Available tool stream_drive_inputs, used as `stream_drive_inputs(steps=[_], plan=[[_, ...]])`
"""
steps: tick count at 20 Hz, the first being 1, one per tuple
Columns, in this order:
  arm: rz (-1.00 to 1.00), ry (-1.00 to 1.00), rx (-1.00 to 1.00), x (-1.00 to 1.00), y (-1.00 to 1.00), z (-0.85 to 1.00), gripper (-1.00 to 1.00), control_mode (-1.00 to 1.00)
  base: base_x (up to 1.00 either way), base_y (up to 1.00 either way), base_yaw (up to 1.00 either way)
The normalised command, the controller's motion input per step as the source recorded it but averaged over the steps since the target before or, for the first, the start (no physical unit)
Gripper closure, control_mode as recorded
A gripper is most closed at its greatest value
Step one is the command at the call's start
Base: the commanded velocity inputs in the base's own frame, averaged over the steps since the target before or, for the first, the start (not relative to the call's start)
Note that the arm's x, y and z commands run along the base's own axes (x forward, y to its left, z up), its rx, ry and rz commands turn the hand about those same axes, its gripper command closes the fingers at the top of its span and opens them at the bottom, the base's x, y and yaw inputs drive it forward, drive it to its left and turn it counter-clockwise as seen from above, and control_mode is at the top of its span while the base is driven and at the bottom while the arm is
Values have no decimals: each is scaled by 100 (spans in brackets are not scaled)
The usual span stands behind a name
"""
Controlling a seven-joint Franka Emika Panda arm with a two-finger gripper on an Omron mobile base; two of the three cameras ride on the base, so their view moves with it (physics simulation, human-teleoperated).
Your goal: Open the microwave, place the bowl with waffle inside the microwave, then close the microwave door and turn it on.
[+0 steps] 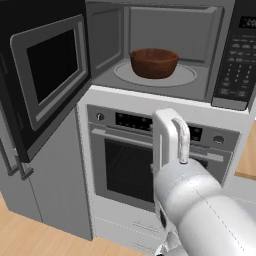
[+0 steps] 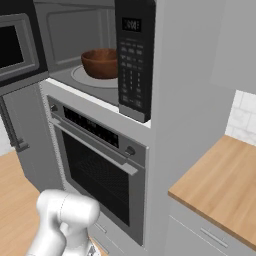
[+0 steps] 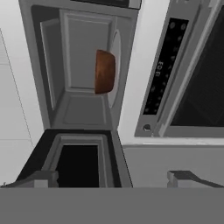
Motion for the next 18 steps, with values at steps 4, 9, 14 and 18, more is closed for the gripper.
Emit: stream_drive_inputs(steps=[4,9,14,18], plan=[[1,-4,0,-12,81,-10,-100,-100,0,0,0],[0,-12,0,0,95,-15,-100,-100,0,0,0],[0,-15,0,18,100,-28,-100,-100,0,0,0],[-2,-11,-1,43,99,-6,-100,-100,0,0,0]])
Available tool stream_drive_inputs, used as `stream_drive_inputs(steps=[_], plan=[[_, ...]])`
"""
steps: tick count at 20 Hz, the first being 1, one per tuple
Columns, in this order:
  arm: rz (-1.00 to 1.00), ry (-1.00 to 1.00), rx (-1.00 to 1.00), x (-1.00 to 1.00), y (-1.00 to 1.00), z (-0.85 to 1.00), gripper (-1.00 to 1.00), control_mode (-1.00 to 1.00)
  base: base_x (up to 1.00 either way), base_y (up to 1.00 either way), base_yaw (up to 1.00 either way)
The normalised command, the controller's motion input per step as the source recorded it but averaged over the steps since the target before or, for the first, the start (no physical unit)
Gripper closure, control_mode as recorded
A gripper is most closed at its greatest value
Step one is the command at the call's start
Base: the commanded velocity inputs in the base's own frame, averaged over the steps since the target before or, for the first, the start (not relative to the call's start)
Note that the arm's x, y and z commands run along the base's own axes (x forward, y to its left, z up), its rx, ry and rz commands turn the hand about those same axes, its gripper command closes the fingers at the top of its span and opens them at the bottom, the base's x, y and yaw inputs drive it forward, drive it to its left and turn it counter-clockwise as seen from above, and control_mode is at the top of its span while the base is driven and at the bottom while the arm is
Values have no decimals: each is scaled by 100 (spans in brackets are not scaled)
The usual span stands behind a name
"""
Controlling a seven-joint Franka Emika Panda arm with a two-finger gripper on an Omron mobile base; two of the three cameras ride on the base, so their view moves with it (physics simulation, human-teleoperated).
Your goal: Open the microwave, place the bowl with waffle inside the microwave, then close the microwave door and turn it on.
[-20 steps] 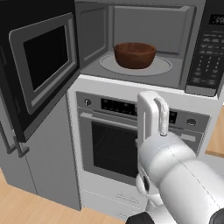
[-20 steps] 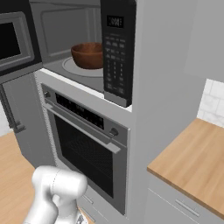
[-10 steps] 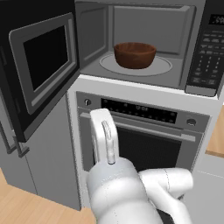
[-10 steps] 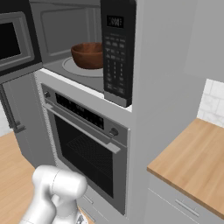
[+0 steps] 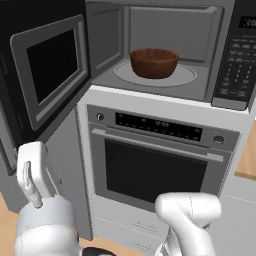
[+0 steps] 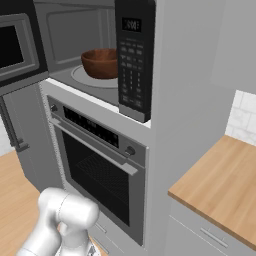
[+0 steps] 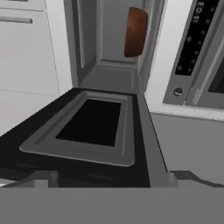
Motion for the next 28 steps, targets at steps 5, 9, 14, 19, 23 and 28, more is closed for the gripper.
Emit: stream_drive_inputs(steps=[5,9,14,19,23,28], plan=[[-4,0,0,69,99,-31,-100,-100,0,0,0],[0,0,3,52,100,-44,-100,-100,0,0,0],[0,0,12,34,100,-55,-100,-100,0,0,0],[0,0,15,56,99,-56,-100,-100,0,0,0],[-2,0,16,68,100,-55,-100,-100,0,0,0],[-4,0,17,66,100,-59,-100,-100,0,0,0]])
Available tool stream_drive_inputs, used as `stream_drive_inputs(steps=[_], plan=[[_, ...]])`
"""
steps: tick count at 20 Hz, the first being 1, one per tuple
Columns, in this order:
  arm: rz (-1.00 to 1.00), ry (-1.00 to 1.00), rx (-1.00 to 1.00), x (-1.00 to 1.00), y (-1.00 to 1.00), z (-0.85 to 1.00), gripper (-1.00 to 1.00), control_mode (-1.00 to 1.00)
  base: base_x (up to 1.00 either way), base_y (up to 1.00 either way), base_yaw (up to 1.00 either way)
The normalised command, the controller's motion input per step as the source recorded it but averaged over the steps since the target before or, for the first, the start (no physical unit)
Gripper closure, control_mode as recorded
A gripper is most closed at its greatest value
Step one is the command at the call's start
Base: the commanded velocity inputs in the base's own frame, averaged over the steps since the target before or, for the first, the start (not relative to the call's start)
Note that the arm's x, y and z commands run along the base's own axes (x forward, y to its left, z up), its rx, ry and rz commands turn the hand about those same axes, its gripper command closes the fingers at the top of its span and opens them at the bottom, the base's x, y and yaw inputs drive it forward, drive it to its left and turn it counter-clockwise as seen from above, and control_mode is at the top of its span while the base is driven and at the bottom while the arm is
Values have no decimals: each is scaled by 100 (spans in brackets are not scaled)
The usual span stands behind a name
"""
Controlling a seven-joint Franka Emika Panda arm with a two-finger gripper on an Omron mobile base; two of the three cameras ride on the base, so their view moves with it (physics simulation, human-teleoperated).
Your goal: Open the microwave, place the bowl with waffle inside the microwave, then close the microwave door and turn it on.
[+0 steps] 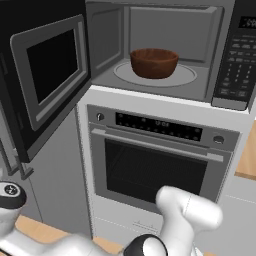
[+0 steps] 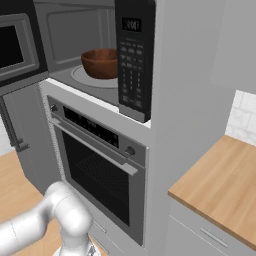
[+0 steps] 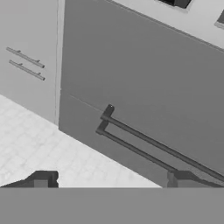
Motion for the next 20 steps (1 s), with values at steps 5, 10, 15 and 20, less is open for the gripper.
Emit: stream_drive_inputs(steps=[5,10,15,20], plan=[[-9,-8,19,8,37,-16,-100,-100,0,0,0],[-13,-13,18,-2,-10,0,-100,-100,0,0,0],[-11,-17,18,1,-23,0,-100,-100,0,0,0],[-5,-16,34,-20,-54,0,-100,-100,0,0,0]])
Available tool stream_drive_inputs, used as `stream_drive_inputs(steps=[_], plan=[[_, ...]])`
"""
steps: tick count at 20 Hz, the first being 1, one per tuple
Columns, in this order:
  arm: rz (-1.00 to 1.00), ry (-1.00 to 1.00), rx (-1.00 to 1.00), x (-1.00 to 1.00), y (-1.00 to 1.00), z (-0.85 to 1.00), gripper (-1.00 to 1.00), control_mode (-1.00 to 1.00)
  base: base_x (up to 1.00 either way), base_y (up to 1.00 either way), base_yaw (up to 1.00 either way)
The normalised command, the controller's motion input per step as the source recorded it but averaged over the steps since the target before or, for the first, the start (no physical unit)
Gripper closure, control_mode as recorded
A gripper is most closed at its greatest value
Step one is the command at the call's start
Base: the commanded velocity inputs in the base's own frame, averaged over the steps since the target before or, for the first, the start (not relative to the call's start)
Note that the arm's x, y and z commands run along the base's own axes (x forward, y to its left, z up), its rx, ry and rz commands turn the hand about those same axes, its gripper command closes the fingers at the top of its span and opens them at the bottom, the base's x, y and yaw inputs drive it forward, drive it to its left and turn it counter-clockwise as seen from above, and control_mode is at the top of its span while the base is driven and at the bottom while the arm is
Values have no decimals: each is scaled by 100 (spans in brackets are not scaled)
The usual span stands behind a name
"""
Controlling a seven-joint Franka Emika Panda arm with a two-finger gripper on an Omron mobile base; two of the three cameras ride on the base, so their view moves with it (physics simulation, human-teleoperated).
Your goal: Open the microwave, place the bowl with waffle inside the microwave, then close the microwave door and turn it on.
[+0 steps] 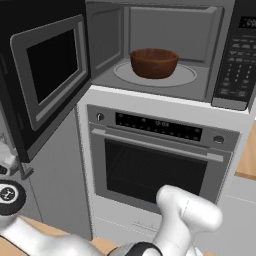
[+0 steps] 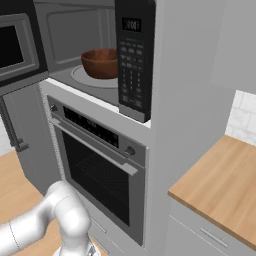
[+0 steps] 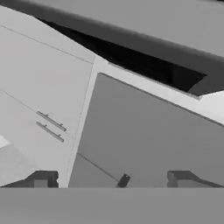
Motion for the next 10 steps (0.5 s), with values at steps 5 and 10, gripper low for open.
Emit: stream_drive_inputs(steps=[5,10], plan=[[0,-19,51,-33,-84,0,-100,-100,0,0,0],[0,-15,49,-26,-80,0,-100,-100,0,0,0]])
